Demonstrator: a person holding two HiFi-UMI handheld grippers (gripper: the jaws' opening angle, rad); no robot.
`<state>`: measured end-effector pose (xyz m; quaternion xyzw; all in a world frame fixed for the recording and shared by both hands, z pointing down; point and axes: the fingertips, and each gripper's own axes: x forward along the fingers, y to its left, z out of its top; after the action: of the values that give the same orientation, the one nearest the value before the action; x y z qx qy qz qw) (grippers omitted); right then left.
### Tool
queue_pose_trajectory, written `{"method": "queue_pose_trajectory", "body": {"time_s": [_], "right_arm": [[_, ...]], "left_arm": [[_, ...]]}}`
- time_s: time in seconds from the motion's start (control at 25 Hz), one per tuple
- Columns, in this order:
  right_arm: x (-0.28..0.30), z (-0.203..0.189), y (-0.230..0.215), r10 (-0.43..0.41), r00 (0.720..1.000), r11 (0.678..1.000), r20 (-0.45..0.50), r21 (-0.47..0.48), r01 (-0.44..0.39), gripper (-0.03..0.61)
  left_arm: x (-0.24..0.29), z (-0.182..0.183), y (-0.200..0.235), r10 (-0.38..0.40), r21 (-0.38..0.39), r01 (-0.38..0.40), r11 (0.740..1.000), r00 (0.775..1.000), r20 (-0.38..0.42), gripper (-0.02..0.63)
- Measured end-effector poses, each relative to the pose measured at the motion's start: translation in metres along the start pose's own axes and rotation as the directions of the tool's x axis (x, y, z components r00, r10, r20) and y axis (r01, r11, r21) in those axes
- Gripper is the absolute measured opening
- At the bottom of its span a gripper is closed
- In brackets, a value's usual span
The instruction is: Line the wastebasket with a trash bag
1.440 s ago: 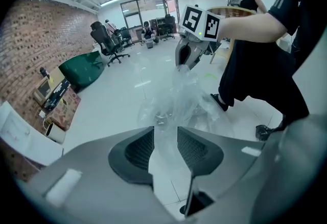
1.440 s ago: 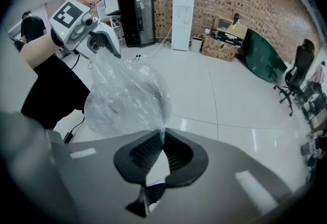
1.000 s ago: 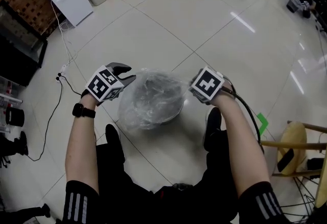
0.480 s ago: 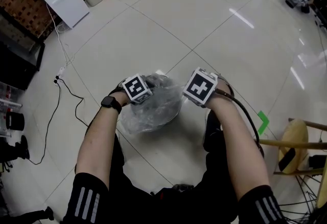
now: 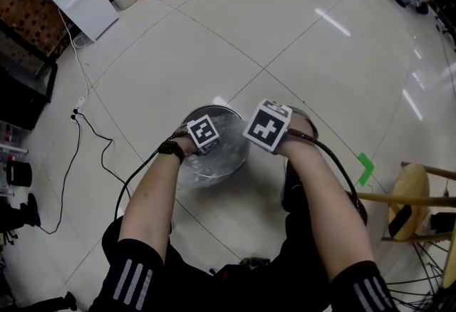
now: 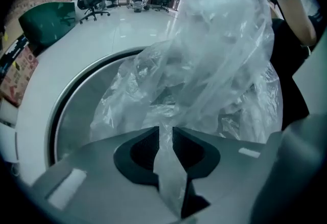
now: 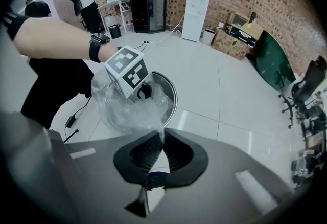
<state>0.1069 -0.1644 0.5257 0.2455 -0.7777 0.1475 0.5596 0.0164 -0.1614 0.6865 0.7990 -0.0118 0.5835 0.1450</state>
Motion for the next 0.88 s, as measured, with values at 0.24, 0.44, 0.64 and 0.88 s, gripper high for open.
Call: {"method": "queue_pose_trajectory", "body": {"time_s": [0.24,0.44,0.64,0.88], "right_arm": [[0.022,-0.018,0.004,0.039,0.997,0.999,-0.063,0.021,-0.038,0.008],[0.020,-0.021,-0.003,0.024,0.997,0.999,-0.071,0.040,-0.021,0.008],[0.021,-0.012,0.002,0.049,0.998,0.999,-0.040,0.022,-0.048,0.008],[0.013,-0.017,-0.007,0.001,0.998,0.999,-0.066,0.051,0.002,0.008]], "left_arm": [[0.013,-0.011,-0.013,-0.043,-0.014,0.042,0.999,0.998,-0.049,0.077],[-0.042,0.011,-0.010,0.018,0.012,-0.020,1.000,0.992,0.122,0.092],[-0.131,0.012,-0.008,0.116,0.038,-0.125,0.991,0.974,0.196,0.149],[-0.181,-0.030,-0.022,0.189,-0.075,-0.178,0.981,0.962,0.199,0.172]]}}
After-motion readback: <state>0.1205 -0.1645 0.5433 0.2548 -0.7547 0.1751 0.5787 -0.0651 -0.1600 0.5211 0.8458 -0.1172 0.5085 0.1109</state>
